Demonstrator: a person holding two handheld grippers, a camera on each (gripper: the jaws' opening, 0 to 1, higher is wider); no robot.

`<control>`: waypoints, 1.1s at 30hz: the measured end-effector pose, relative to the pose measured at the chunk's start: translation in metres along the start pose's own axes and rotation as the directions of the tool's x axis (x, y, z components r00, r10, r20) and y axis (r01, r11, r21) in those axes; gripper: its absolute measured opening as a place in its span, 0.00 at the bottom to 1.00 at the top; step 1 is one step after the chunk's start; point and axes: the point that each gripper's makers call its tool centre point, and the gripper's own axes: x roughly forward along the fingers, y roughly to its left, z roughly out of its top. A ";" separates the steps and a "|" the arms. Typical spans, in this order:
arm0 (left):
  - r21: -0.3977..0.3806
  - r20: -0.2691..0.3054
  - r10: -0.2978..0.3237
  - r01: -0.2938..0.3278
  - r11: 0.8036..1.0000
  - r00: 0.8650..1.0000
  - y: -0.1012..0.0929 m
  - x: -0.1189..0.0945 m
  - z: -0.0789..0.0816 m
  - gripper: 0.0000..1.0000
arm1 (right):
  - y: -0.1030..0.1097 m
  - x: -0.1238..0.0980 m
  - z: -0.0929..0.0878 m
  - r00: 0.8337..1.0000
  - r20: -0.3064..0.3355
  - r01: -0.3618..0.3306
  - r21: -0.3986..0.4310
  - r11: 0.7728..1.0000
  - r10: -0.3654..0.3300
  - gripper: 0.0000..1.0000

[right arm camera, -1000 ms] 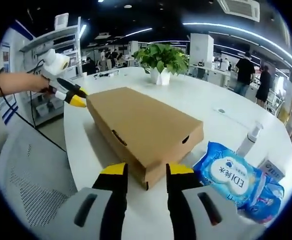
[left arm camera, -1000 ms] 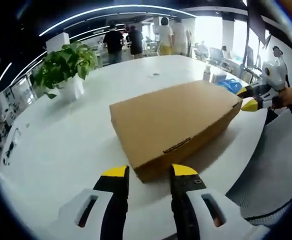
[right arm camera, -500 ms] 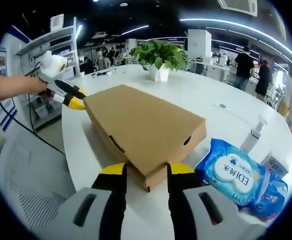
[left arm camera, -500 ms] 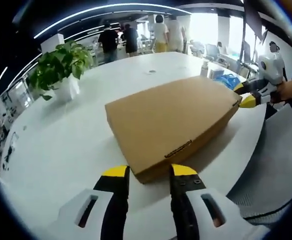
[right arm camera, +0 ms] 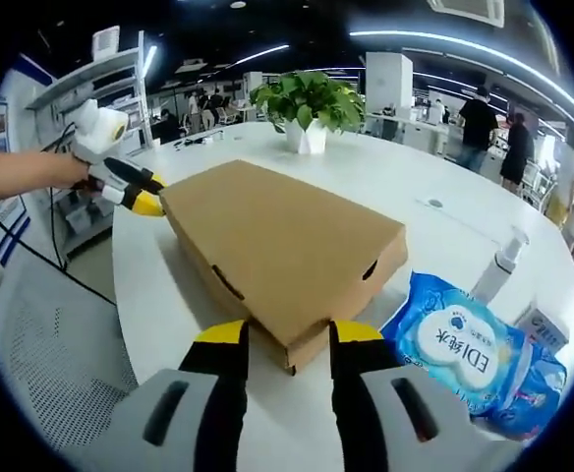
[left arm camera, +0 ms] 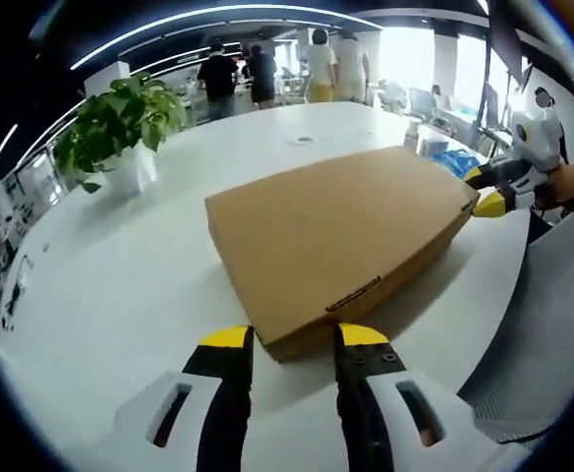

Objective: Operate the shoe box by opening the lid, removing the specified soft item, and placing it in the target area until the item is outside and the box remains undamaged.

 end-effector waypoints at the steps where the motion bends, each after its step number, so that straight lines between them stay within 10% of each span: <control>1: 0.000 0.000 -0.001 0.001 1.000 1.000 0.001 0.001 0.002 0.31 | -0.002 0.001 0.001 1.000 0.000 0.002 0.000 1.000 -0.002 0.30; 33: -0.011 0.003 -0.022 0.022 1.000 1.000 0.029 0.052 0.048 0.32 | -0.059 0.037 0.027 0.998 -0.038 0.055 0.002 0.998 -0.055 0.31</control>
